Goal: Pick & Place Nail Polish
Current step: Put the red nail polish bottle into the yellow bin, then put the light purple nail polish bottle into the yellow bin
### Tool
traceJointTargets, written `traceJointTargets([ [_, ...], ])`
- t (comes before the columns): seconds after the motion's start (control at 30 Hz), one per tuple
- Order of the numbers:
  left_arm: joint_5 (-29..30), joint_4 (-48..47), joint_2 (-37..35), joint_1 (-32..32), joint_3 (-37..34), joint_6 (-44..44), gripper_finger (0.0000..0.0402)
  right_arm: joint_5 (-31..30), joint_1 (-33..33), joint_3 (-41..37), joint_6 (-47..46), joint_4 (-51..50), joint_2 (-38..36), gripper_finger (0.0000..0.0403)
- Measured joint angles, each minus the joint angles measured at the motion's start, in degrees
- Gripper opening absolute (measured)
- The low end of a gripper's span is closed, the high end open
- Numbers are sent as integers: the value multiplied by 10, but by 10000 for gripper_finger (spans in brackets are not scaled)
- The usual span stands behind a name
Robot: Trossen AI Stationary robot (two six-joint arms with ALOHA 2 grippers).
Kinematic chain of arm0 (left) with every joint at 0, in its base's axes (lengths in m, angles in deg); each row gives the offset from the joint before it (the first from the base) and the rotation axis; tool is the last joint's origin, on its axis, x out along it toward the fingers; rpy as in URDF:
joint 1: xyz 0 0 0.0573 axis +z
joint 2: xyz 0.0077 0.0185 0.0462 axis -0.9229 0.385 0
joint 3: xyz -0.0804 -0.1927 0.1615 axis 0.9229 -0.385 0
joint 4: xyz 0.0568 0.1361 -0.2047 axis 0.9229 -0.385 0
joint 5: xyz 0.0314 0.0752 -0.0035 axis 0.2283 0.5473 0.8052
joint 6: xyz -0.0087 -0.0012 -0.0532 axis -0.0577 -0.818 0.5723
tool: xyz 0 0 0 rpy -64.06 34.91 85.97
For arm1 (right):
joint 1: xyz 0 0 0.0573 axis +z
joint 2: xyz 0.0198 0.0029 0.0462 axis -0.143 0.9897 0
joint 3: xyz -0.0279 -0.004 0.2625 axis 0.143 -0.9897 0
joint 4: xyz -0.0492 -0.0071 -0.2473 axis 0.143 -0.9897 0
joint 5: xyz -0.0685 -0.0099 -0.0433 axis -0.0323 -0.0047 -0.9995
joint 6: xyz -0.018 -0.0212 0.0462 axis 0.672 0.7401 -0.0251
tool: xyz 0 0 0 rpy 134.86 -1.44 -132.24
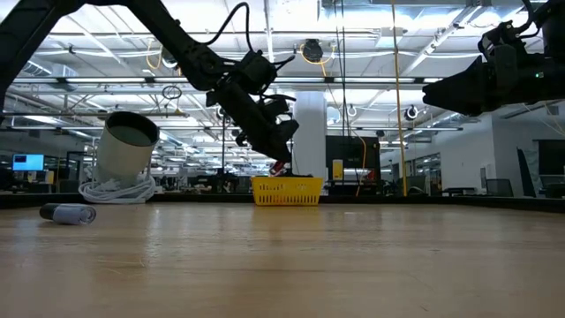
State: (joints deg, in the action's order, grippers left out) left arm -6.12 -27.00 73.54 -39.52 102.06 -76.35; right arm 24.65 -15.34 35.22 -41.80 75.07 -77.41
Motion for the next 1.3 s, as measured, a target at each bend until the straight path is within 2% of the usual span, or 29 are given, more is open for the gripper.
traceJointTargets([
  [0.27,1,-1,0,-1,0,-2,204,0,0,0,0,0,0,267],
  [0.47,0,-48,-40,-27,0,-82,248,0,0,0,0,0,0,267],
  [0.6,2,-146,-104,-69,0,-133,252,0,0,0,1,0,0,267],
  [0.77,-5,-292,-199,-147,0,-126,246,0,0,0,2,0,0,267],
  [0.9,-82,-416,-254,-217,0,-60,238,0,0,0,2,0,0,267],
  [1.0,-135,-476,-270,-276,0,8,233,0,0,0,1,0,0,267],
  [1.13,-109,-522,-269,-364,-4,78,227,0,0,0,1,0,0,267],
  [1.3,-45,-549,-263,-456,-51,94,223,0,0,0,0,0,0,267],
])
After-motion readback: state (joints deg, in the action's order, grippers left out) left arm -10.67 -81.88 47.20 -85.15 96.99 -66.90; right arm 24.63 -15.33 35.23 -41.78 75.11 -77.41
